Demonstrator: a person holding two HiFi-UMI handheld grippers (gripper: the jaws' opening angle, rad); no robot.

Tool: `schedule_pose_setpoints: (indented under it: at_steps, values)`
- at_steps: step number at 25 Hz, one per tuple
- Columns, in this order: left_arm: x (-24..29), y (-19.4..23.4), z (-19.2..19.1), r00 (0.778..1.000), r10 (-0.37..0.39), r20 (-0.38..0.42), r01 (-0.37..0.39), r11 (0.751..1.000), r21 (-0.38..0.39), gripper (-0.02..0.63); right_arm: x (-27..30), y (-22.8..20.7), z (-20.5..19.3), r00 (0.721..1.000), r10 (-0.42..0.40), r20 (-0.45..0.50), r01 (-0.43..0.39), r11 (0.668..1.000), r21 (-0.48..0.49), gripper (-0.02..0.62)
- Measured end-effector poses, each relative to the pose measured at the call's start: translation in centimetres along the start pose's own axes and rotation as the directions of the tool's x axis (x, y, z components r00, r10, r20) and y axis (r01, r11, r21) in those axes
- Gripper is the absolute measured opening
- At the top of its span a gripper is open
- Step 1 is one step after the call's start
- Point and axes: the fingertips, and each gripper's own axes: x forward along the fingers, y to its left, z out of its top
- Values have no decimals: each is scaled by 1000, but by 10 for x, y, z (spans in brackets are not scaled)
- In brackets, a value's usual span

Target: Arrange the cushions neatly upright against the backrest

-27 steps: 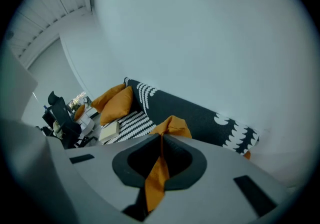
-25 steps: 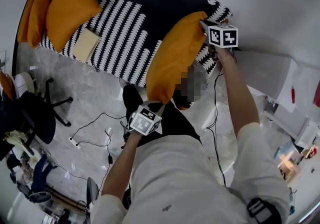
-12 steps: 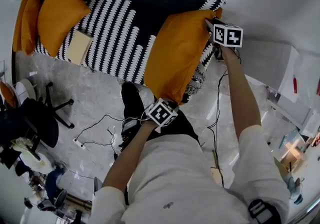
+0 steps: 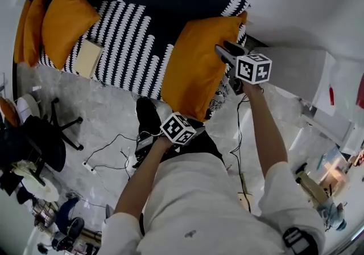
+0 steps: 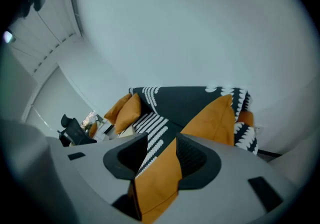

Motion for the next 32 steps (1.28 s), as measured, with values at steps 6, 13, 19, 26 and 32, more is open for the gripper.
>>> schedule_pose_setpoints:
  at_steps: [6, 13, 19, 26, 32]
  values:
    - [-28, -9, 17, 989, 19, 145, -25, 999, 38, 43, 8, 52, -55, 994, 47, -101, -53, 997, -56, 161]
    - [-101, -9, 23, 916, 98, 388, -121, 992, 35, 43, -13, 107, -43, 989, 148, -1, -148, 987, 62, 121]
    - [-169, -3, 4, 859, 144, 491, -191, 980, 47, 43, -12, 167, -43, 988, 153, 23, -154, 987, 47, 111]
    - [-276, 10, -65, 795, 170, 583, -237, 971, 39, 25, 16, 295, -49, 979, 199, 48, -199, 980, -4, 69]
    - [-368, 20, -135, 728, 196, 657, -280, 960, 23, 12, 59, 403, -70, 960, 280, 8, -280, 959, -44, 35]
